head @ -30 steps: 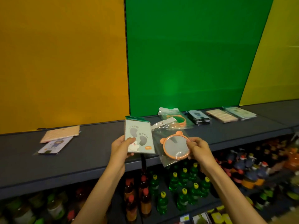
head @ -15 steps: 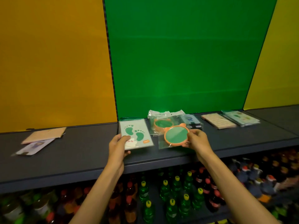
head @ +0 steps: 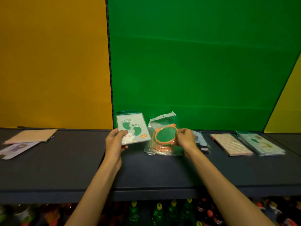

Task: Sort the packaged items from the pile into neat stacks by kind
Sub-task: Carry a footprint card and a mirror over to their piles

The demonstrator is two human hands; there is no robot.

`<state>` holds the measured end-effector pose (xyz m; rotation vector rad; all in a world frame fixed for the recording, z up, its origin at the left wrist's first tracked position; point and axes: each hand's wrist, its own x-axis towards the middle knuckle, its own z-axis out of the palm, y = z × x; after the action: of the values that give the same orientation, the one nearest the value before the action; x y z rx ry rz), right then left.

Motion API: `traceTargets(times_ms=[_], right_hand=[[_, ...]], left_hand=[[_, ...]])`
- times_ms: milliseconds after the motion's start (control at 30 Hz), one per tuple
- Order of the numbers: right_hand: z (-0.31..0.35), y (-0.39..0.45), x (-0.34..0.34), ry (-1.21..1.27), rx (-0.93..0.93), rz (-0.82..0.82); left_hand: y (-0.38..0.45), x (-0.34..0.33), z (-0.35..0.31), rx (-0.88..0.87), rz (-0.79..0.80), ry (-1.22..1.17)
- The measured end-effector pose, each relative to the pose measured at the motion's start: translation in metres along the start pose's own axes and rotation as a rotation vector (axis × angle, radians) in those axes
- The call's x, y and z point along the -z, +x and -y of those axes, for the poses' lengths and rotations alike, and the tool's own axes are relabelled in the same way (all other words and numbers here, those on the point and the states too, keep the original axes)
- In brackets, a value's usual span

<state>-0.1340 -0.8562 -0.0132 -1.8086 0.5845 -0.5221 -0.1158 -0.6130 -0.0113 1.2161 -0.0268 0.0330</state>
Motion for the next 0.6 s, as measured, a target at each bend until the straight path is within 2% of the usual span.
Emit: traceTargets(times_ms=[333, 467, 600], right_hand=[[-0.012, 0.024, 0.001, -0.693, 0.327, 0.011], [-0.019, 0.04, 0.028, -0.794, 0.472, 0.027], [-0.031, 0.058, 0.084, -0.872, 0.609, 0.077]], left_hand=[[0.01, -0.037, 0.014, -0.021, -0.039, 0.068], [0.004, -0.068, 0.023, -0.009, -0.024, 0.062], [-0.009, -0.116, 0.034, 0.035, 0.007, 0.04]])
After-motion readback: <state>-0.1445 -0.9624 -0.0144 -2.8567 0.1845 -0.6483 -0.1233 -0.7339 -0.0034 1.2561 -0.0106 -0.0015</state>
